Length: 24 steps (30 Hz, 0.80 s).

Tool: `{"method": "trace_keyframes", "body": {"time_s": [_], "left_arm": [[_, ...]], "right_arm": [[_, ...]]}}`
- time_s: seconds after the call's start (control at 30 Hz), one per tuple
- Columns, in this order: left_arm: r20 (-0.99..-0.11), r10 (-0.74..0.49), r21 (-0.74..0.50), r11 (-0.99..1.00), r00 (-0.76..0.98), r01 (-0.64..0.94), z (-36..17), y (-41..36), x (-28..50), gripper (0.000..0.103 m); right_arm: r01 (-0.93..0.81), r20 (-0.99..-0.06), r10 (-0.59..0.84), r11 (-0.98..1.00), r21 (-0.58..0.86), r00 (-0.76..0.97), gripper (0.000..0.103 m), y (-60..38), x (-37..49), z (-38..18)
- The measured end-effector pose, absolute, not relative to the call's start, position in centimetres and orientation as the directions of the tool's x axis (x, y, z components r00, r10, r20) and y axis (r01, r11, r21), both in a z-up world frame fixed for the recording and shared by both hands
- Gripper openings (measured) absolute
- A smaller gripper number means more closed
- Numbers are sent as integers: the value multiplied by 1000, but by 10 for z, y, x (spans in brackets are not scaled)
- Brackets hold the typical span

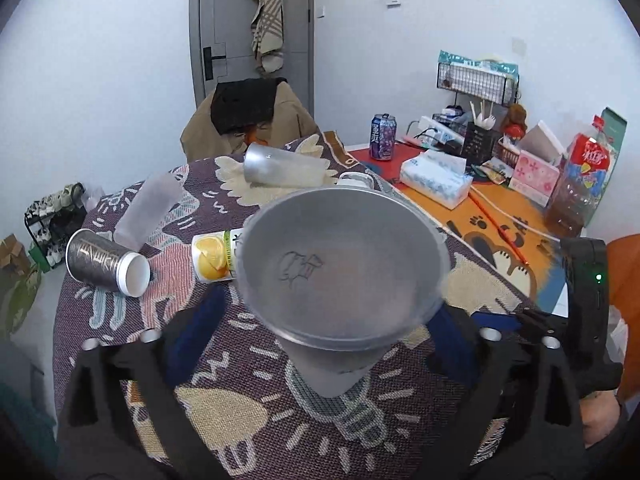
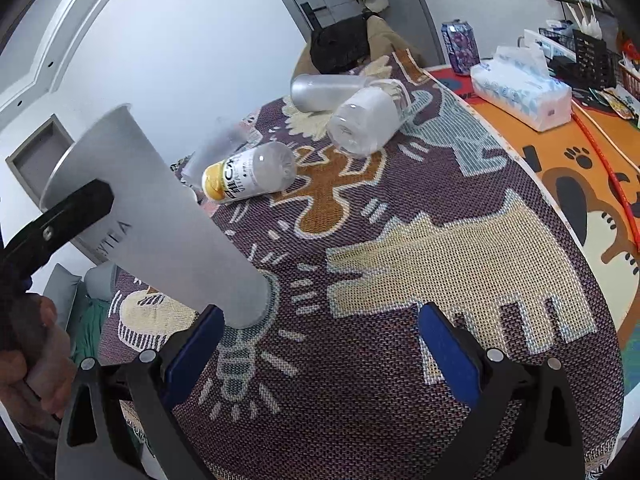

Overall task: Flip cup upright
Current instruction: 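Lower the upright cup onto the rug and open the right gripper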

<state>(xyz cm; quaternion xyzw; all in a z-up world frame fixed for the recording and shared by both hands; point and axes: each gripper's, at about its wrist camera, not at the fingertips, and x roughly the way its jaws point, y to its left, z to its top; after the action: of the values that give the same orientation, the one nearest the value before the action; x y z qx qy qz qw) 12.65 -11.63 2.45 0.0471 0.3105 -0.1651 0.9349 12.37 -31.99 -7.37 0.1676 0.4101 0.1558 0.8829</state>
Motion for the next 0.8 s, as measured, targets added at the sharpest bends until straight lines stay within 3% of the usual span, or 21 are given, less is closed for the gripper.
{"method": "trace_keyframes", "body": {"time_s": [0.4, 0.8], "left_arm": [[-610, -280, -61, 949, 741, 308, 18, -97, 111, 97], [-551, -255, -78, 964, 795, 255, 16, -66, 75, 97]], "right_arm": [[-186, -635, 414, 899, 396, 652, 95, -307, 109, -55], [-217, -582, 372, 922, 320, 723, 95, -291, 80, -35]]}}
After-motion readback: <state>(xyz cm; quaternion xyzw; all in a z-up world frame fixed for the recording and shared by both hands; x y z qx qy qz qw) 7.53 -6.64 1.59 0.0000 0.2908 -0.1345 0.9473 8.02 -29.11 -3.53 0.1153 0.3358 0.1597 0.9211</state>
